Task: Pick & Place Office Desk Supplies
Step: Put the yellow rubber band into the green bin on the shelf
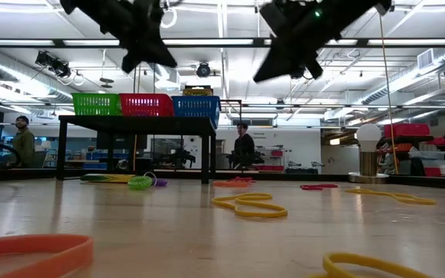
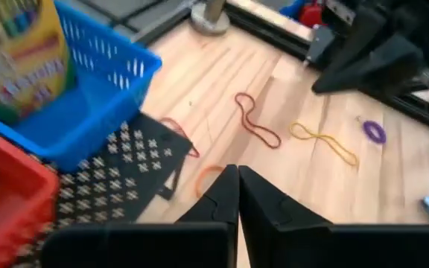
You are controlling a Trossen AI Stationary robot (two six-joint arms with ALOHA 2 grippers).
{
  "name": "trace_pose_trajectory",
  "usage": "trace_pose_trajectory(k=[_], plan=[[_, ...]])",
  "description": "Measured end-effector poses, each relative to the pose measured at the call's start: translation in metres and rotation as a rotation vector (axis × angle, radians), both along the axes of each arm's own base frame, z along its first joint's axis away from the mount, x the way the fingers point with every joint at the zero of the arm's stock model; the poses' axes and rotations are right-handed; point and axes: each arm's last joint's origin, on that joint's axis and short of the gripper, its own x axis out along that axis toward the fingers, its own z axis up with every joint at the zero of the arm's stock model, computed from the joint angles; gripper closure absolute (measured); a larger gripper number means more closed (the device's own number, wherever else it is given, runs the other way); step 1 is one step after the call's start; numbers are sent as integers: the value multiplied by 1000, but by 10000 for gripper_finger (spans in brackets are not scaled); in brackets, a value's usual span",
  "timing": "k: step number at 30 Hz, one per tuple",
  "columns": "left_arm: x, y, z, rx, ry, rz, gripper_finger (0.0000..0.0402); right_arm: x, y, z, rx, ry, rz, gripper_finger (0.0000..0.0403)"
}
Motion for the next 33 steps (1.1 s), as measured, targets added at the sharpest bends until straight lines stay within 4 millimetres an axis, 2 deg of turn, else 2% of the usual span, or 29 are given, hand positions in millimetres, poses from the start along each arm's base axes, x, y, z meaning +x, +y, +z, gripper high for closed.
trace_pose_trajectory(k=[3, 6, 13, 16, 21, 26, 33], plan=[[8, -7, -14, -14, 77, -21, 390, -7, 0, -10, 95, 37, -3, 398], [18, -22, -20, 80, 123, -137, 396, -15, 2, -12, 151, 98, 10, 398], [36, -44, -39, 146, 210, -305, 396, -27, 10, -27, 283, 306, 149, 398], [37, -47, -57, 135, 205, -327, 396, -32, 17, -30, 282, 365, 172, 397], [25, -50, -98, 13, 182, -320, 396, -35, 27, -31, 312, 377, 180, 384], [15, -64, -119, 23, 209, -317, 396, -30, 40, -44, 293, 457, 300, 348], [3, -75, -138, 16, 229, -319, 396, 9, 47, -70, 206, 531, 521, 289]])
